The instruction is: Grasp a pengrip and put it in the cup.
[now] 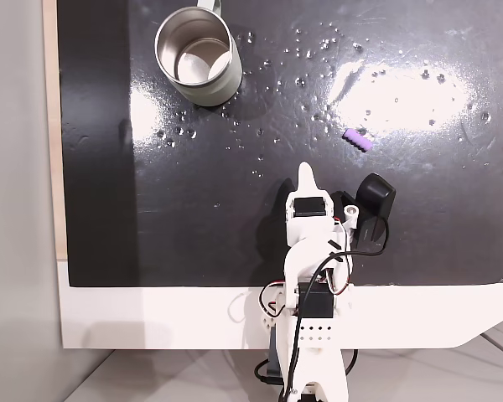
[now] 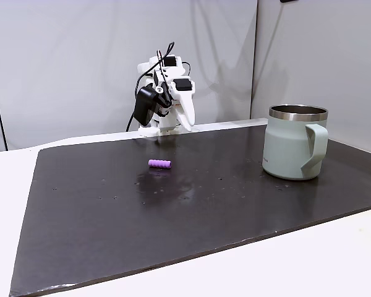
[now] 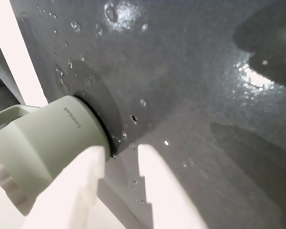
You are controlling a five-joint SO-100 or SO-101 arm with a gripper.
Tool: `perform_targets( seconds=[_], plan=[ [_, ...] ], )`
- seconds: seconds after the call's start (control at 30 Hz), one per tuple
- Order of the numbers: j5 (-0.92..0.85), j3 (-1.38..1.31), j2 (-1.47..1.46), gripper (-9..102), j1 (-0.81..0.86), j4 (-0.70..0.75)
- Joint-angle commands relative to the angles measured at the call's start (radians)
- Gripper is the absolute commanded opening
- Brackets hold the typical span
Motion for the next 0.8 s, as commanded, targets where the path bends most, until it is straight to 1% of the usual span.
perform_targets(
  seconds=[0.0, 0.5, 0.63, 0.77],
  plan=[
    [-0.021, -0.006, 0.012, 0, -0.005, -0.029],
    [-0.025, -0.023, 0.012, 0, -0.002, -0.029],
    [-0.04, -0.172, -0.02, 1, 0.002, 0.008],
    [-0.015, -0.4, -0.229, 9, 0.014, 0.077]
  ],
)
